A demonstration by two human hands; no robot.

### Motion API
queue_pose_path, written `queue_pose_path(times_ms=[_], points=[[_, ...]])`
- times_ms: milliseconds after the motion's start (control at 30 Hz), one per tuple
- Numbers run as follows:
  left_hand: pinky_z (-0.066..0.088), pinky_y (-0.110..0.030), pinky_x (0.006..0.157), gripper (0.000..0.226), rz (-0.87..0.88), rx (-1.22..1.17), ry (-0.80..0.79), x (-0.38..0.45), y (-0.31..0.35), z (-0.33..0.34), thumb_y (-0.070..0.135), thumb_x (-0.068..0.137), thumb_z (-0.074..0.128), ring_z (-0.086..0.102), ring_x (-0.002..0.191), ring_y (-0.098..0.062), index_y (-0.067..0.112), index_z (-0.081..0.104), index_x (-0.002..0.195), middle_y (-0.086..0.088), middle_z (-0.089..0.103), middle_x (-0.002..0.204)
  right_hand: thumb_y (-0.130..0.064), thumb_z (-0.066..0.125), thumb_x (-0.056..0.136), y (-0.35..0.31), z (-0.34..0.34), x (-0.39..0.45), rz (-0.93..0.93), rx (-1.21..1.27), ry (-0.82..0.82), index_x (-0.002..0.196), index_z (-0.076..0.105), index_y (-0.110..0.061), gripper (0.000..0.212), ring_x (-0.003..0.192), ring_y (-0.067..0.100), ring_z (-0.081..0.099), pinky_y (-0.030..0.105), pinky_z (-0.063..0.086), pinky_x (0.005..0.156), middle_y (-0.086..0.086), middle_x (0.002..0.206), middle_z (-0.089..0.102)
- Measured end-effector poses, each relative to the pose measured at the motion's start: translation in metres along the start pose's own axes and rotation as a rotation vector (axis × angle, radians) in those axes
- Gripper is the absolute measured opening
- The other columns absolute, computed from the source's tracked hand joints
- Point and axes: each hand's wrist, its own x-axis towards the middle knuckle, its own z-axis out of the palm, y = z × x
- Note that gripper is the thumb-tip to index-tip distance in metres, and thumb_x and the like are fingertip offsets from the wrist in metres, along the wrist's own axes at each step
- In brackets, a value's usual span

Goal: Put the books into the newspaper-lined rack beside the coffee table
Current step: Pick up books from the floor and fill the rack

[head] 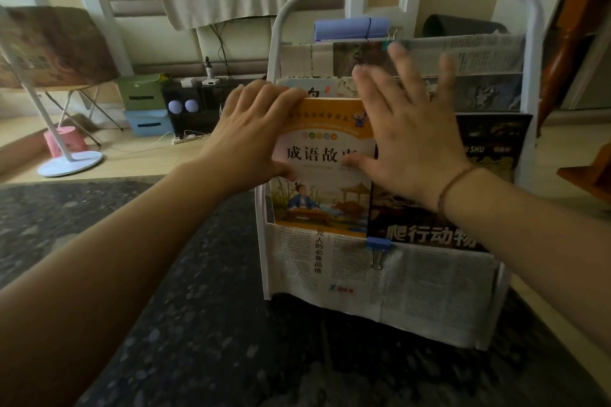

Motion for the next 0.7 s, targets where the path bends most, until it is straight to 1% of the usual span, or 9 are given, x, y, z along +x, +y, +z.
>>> queue_pose_path(times_ms=[67, 167, 267, 367, 433, 500, 567, 633, 700], points=[[0.016, -0.048, 0.118, 0.11, -0.027, -0.058, -0.011, -0.001, 0.001, -0.002, 0.044, 0.06, 0.088, 0.026, 0.14, -0.03, 0.021, 0.027, 0.149, -0.007, 0.037, 0.146, -0.076, 0.054, 0.074, 0.002, -0.001, 0.008, -0.038, 0.007, -0.052, 0.146, 0.033, -0.014, 0.097, 0.145, 0.032, 0.02, 0.066, 0.001, 0.112, 0.009, 0.147, 0.043], [0.017, -0.044, 0.119, 0.112, -0.07, -0.096, -0.06, -0.001, 0.005, -0.002, 0.043, 0.06, 0.089, 0.026, 0.142, -0.027, 0.018, 0.027, 0.15, -0.006, 0.036, 0.149, -0.077, 0.053, 0.072, 0.006, 0.001, 0.009, -0.068, 0.01, -0.081, 0.138, 0.043, -0.018, 0.089, 0.14, 0.032, 0.031, 0.067, 0.006, 0.112, 0.007, 0.137, 0.054], [0.018, -0.043, 0.118, 0.11, -0.079, -0.094, -0.099, -0.008, 0.007, 0.009, 0.045, 0.06, 0.089, 0.029, 0.141, -0.027, 0.016, 0.03, 0.148, -0.007, 0.039, 0.148, -0.079, 0.053, 0.07, 0.002, 0.005, 0.004, -0.1, -0.004, -0.116, 0.135, 0.048, -0.02, 0.088, 0.141, 0.033, 0.03, 0.07, 0.007, 0.111, 0.004, 0.134, 0.058], [0.016, -0.041, 0.118, 0.105, -0.065, -0.116, -0.082, -0.025, 0.009, 0.026, 0.042, 0.061, 0.088, 0.032, 0.14, -0.029, 0.013, 0.034, 0.146, -0.009, 0.041, 0.147, -0.079, 0.055, 0.069, -0.006, 0.015, -0.012, -0.129, 0.004, -0.127, 0.132, 0.052, -0.018, 0.088, 0.142, 0.036, 0.027, 0.071, 0.007, 0.11, 0.004, 0.132, 0.059], [0.018, -0.045, 0.12, 0.104, -0.052, -0.113, -0.048, -0.032, 0.012, 0.033, 0.04, 0.061, 0.088, 0.033, 0.14, -0.03, 0.011, 0.035, 0.145, -0.011, 0.041, 0.148, -0.077, 0.055, 0.07, -0.01, 0.019, -0.022, -0.126, 0.013, -0.125, 0.135, 0.05, -0.016, 0.089, 0.144, 0.037, 0.023, 0.07, 0.005, 0.111, 0.005, 0.134, 0.058], [0.015, -0.048, 0.121, 0.101, -0.043, -0.093, -0.039, -0.031, 0.012, 0.033, 0.04, 0.062, 0.087, 0.035, 0.14, -0.031, 0.01, 0.037, 0.145, -0.011, 0.043, 0.147, -0.078, 0.049, 0.073, -0.01, 0.015, -0.022, -0.145, -0.021, -0.157, 0.136, 0.049, -0.014, 0.09, 0.145, 0.037, 0.019, 0.07, 0.004, 0.111, 0.006, 0.134, 0.058], [0.012, -0.048, 0.121, 0.091, -0.034, -0.114, -0.052, -0.028, 0.01, 0.028, 0.047, 0.071, 0.077, 0.036, 0.14, -0.029, 0.013, 0.037, 0.145, -0.009, 0.043, 0.148, -0.081, 0.037, 0.078, -0.008, 0.006, -0.015, -0.173, -0.089, -0.2, 0.134, 0.05, -0.013, 0.089, 0.145, 0.036, 0.02, 0.07, 0.003, 0.111, 0.007, 0.132, 0.06], [0.011, -0.047, 0.122, 0.08, -0.039, -0.162, -0.074, -0.023, 0.008, 0.02, 0.059, 0.08, 0.058, 0.037, 0.14, -0.025, 0.017, 0.038, 0.146, -0.005, 0.044, 0.149, -0.078, 0.022, 0.083, -0.007, -0.001, -0.008, -0.176, -0.129, -0.219, 0.132, 0.054, -0.015, 0.085, 0.145, 0.034, 0.023, 0.07, 0.002, 0.111, 0.005, 0.129, 0.062], [0.006, -0.047, 0.121, 0.083, -0.029, -0.103, -0.119, -0.016, 0.011, 0.014, 0.072, 0.081, 0.037, 0.035, 0.141, -0.021, 0.021, 0.036, 0.147, -0.001, 0.042, 0.152, -0.069, 0.021, 0.09, -0.015, -0.005, -0.002, -0.17, -0.138, -0.22, 0.136, 0.051, -0.017, 0.076, 0.146, 0.032, 0.022, 0.069, -0.001, 0.111, 0.004, 0.133, 0.06]])
